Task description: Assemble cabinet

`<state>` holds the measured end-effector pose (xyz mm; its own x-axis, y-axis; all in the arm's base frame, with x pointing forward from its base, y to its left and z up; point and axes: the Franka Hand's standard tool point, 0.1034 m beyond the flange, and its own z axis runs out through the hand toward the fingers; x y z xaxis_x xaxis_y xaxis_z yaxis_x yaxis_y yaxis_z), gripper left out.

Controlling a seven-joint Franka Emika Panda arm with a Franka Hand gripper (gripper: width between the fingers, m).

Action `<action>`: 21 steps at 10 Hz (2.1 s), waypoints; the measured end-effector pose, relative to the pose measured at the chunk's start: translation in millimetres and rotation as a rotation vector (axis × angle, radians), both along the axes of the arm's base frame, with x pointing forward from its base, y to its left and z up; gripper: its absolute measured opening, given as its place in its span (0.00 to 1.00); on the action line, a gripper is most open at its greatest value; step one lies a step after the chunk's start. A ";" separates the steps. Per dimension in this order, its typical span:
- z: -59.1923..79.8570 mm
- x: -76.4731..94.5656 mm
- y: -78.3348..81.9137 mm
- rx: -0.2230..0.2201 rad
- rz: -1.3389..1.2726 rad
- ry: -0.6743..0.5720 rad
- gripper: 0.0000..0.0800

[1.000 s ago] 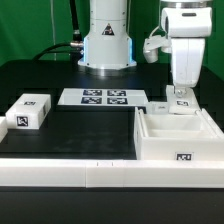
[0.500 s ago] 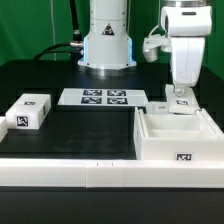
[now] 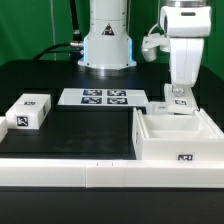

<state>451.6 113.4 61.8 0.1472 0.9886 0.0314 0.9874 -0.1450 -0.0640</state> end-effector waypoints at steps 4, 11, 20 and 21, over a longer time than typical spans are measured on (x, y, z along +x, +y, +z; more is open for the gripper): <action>0.2 -0.2 1.5 0.000 -0.020 -0.001 0.09; 3.1 7.8 -2.2 -0.002 -0.028 -0.001 0.09; -0.3 18.8 -3.5 0.009 0.063 -0.005 0.09; -0.3 18.9 -3.6 0.009 0.063 -0.005 0.09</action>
Offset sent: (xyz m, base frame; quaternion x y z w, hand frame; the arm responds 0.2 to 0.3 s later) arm 0.0000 0.0000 0.0000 0.0000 0.0000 0.0000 1.0000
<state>470.4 109.8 61.5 0.0847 0.9956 0.0408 0.9948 -0.0822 -0.0597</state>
